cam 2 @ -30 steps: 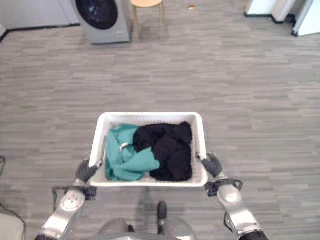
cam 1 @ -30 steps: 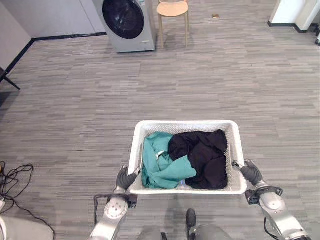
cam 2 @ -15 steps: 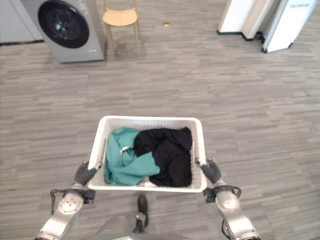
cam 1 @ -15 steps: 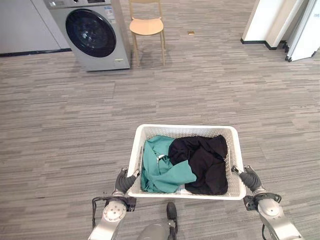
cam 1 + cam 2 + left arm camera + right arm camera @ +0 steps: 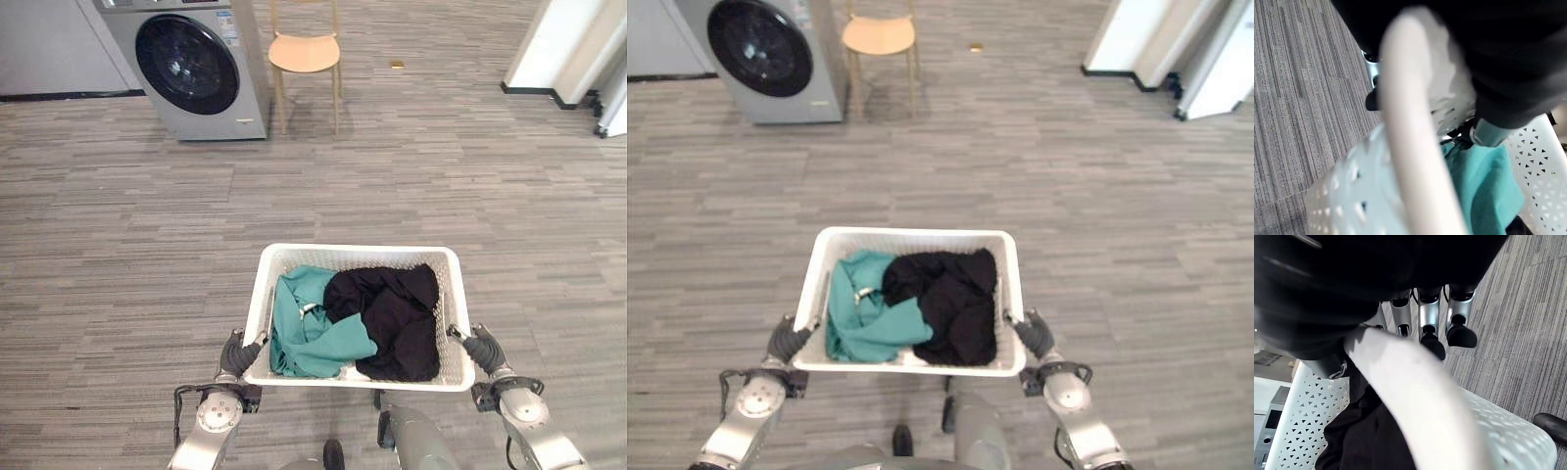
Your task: Grab the laundry basket,head to the washer,open it,put in the laundry and shut it.
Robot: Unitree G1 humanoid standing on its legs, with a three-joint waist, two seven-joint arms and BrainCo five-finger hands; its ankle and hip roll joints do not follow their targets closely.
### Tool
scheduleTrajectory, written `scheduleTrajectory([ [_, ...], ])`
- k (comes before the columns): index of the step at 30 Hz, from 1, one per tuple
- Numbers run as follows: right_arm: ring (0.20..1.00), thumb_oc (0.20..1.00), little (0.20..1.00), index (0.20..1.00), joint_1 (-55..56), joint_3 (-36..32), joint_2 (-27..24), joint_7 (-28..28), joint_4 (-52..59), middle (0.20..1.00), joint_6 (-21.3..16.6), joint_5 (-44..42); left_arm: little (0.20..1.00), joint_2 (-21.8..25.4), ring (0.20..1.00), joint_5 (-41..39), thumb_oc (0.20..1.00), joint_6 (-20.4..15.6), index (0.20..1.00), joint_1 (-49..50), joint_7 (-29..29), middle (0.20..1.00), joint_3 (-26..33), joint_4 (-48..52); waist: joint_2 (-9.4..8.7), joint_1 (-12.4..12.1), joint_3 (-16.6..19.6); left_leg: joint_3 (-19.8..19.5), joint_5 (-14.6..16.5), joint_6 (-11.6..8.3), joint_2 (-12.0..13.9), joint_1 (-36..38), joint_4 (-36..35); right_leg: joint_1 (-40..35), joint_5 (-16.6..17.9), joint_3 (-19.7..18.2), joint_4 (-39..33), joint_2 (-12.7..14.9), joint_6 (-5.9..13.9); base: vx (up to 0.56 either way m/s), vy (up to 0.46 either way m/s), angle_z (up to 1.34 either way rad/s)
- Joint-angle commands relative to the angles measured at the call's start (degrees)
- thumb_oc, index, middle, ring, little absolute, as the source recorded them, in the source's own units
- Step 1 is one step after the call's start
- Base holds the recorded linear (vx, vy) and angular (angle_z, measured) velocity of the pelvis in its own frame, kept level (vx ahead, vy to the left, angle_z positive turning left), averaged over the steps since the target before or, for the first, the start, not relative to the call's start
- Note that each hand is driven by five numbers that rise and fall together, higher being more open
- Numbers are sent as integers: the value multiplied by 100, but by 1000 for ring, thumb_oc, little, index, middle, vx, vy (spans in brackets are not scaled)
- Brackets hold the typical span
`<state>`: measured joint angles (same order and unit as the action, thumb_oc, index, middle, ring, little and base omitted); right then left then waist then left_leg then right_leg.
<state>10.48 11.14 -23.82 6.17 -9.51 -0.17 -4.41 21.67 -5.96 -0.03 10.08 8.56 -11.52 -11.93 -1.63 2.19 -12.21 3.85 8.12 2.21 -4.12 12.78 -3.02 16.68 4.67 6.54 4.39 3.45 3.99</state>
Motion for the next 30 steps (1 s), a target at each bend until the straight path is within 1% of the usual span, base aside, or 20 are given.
scheduleTrajectory([
  [1, 200, 200, 200, 200, -502, -175, 63, -331, 824, 200, -778, -494, 200, -120, 200, -311, 200, -701, 200, -223, -360, 200, -16, 668, 24, 166, 238, 233, -13, -390, 604, -327, 1001, -565, -267, 59, 17, -84, 216, 350, -267, 61],
  [3, 200, 200, 200, 200, -488, -266, -33, -285, 853, 200, -816, -520, 200, -162, 200, -336, 200, -686, 200, -287, -383, 200, -68, 624, 61, 187, 251, 336, -385, -573, 859, -568, 1783, -822, -434, 205, -5, -118, 75, 339, -256, 64],
  [5, 200, 200, 200, 200, -447, -322, -100, -261, 890, 200, -800, -548, 200, -165, 200, -351, 200, -691, 200, -263, -419, 200, -91, 628, 9, 209, 269, 558, -654, -590, 1033, -828, 2407, -1096, -589, 357, -126, -98, -51, 309, -217, 43],
  [6, 200, 200, 200, 200, -431, -342, -131, -239, 889, 200, -781, -543, 200, -172, 200, -361, 200, -690, 200, -273, -423, 200, -103, 618, -11, 187, 259, 666, -699, -549, 1055, -933, 2556, -1236, -672, 396, -160, -90, -103, 432, -209, 30],
  [7, 200, 200, 200, 200, -409, -391, -173, -220, 890, 200, -754, -534, 200, -195, 200, -368, 200, -653, 200, -293, -450, 200, -116, 571, -42, 102, 202, 851, -441, -436, 974, -1303, 2588, -1557, -838, 438, -261, -78, -111, 308, -134, 23],
  [8, 200, 200, 200, 200, -410, -393, -171, -220, 892, 200, -753, -534, 200, -193, 200, -367, 200, -652, 200, -295, -449, 200, -115, 572, -57, 102, 211, 856, -465, -425, 957, -1317, 2573, -1542, -820, 436, -271, -61, -109, 354, -120, 8],
  [9, 200, 200, 200, 200, -400, -436, -192, -208, 909, 200, -759, -550, 200, -211, 200, -345, 200, -642, 200, -311, -456, 200, -127, 540, -79, 54, 185, 976, -273, -368, 908, -1562, 2417, -1710, -912, 472, -322, -29, -71, 314, -52, 3],
  [10, 200, 200, 200, 200, -369, -461, -180, -200, 909, 200, -744, -560, 200, -207, 200, -323, 200, -633, 200, -274, -472, 200, -133, 560, -82, -36, 160, 1062, -268, -365, 819, -1930, 2064, -1889, -1048, 502, -329, -7, -47, 420, -63, 4],
  [12, 200, 200, 200, 200, -364, -470, -173, -192, 905, 200, -739, -554, 200, -201, 200, -312, 200, -636, 200, -256, -483, 200, -131, 574, -86, -83, 151, 1086, -381, -380, 772, -2101, 1869, -1999, -1112, 498, -328, -17, -47, 285, -26, -4],
  [13, 200, 200, 200, 200, -387, -463, -139, -135, 843, 200, -749, -537, 200, -220, 200, -280, 200, -621, 200, -239, -468, 200, -125, 560, -24, -192, 129, 1063, -838, -475, 751, -2384, 1436, -2209, -1239, 478, -349, -140, -48, 277, -15, -13],
  [15, 200, 200, 200, 200, -378, -470, -96, -119, 830, 200, -751, -522, 200, -228, 200, -290, 200, -613, 200, -219, -472, 200, -135, 596, 16, -279, 90, 1023, -1230, -568, 698, -2462, 748, -2390, -1355, 433, -303, -191, -50, 367, 0, -18],
  [17, 200, 200, 200, 200, -367, -491, -38, -101, 844, 200, -740, -468, 200, -266, 200, -262, 200, -601, 200, -137, -505, 200, -108, 606, 57, -369, 137, 1134, -1489, -599, 768, -2689, 232, -2719, -1555, 294, -267, -271, -56, 541, 87, -53],
  [19, 200, 200, 200, 200, -362, -487, -16, -128, 846, 200, -731, -445, 200, -268, 200, -253, 200, -594, 200, -97, -522, 200, -93, 621, 31, -420, 177, 1232, -1596, -619, 795, -2712, 263, -2958, -1667, 180, -231, -231, -32, 518, 136, -45],
  [21, 200, 200, 200, 200, -335, -476, 39, -203, 836, 200, -726, -407, 200, -246, 200, -256, 200, -602, 200, -54, -543, 200, -43, 630, 54, -444, 316, 1252, -1661, -551, 868, -2606, 333, -3129, -1734, 78, -249, -199, 36, 475, 176, -47],
  [23, 200, 200, 200, 200, -381, -413, 91, -227, 808, 200, -724, -383, 200, -202, 200, -285, 200, -601, 200, -78, -529, 200, -48, 617, -87, -480, 416, 1227, -1493, -476, 808, -2675, 686, -3165, -1671, 1, -103, 21, 162, 468, 188, -60],
  [24, 200, 200, 200, 200, -387, -375, 119, -269, 806, 200, -735, -355, 200, -174, 200, -285, 200, -604, 200, -73, -524, 200, -51, 617, -181, -516, 476, 1218, -1354, -418, 759, -2662, 853, -3144, -1509, -72, 44, 153, 276, 425, 179, -35],
  [27, 200, 200, 200, 200, -392, -298, 184, -339, 822, 200, -748, -282, 200, -32, 200, -295, 200, -581, 200, -125, -527, 200, -58, 621, -336, -520, 499, 1213, -937, -146, 578, -2458, 1017, -2674, -758, -339, 1181, 401, 560, 410, 213, -32],
  [28, 200, 200, 200, 200, -431, -238, 213, -361, 830, 200, -741, -216, 200, 29, 200, -302, 200, -570, 200, -181, -480, 200, -51, 621, -307, -440, 412, 1144, -740, -26, 516, -2142, 955, -2100, -383, -449, 1888, 368, 574, 322, 160, -21],
  [29, 200, 200, 200, 200, -435, -237, 213, -360, 829, 200, -742, -216, 200, 28, 200, -302, 200, -570, 200, -183, -479, 200, -49, 619, -312, -446, 412, 1153, -739, -23, 511, -2143, 952, -2082, -396, -460, 1914, 375, 576, 316, 150, 7],
  [30, 200, 200, 200, 200, -458, -204, 231, -393, 856, 200, -728, -210, 200, 46, 200, -314, 200, -574, 200, -211, -446, 200, -33, 614, -238, -371, 353, 1122, -649, 16, 524, -1907, 850, -1694, -419, -427, 2027, 293, 497, 201, 86, 37],
])
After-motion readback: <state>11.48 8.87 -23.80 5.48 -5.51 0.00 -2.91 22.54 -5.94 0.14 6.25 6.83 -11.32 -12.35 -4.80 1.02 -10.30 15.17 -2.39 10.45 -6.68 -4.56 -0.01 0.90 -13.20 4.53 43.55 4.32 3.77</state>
